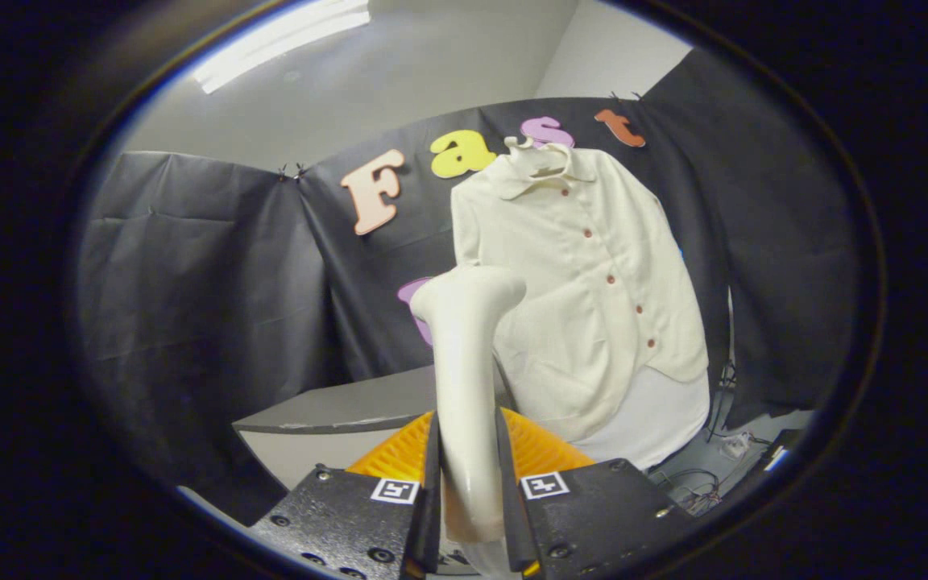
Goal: Iron the clothes twice with a garment steamer, once on the left side and once on the right side.
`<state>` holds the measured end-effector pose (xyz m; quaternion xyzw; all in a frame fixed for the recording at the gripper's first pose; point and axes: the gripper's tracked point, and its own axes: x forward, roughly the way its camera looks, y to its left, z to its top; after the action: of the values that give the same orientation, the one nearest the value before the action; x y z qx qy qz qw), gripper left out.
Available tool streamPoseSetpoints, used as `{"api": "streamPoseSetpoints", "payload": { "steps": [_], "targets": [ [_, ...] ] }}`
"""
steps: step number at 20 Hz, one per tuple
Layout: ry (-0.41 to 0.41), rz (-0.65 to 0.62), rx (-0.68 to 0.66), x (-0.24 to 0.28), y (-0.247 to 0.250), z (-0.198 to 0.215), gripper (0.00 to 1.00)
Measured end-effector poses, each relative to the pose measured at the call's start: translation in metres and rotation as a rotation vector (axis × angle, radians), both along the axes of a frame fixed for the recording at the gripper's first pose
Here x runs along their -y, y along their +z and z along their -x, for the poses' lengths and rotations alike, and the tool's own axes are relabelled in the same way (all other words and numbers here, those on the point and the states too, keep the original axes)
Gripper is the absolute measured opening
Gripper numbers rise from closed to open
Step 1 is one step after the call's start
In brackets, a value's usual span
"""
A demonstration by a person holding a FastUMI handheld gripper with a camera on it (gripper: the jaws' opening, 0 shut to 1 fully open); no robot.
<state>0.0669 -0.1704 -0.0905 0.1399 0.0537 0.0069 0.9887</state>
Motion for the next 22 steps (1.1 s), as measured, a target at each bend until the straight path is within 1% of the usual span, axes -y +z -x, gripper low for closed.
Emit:
{"api": "streamPoseSetpoints", "payload": {
  "steps": [2,4,6,8,11,14,17,19,22],
  "targets": [
    [0.033,0.005,0.001,-0.028,0.011,0.004,0.32],
    [0.061,0.04,0.019,-0.054,0.025,0.009,0.32],
    [0.071,0.093,0.028,-0.075,0.036,0.012,0.32],
    [0.084,0.111,0.011,-0.097,0.041,0.015,0.32],
    [0.111,0.136,0.026,-0.128,0.06,0.022,0.32],
    [0.106,0.157,0.031,-0.149,0.075,0.031,0.32],
    [0.072,0.151,0.023,-0.159,0.087,0.037,0.31],
    [0.06,0.174,0.033,-0.169,0.097,0.044,0.31],
    [0.049,0.16,0.047,-0.18,0.108,0.054,0.31]
  ]
}}
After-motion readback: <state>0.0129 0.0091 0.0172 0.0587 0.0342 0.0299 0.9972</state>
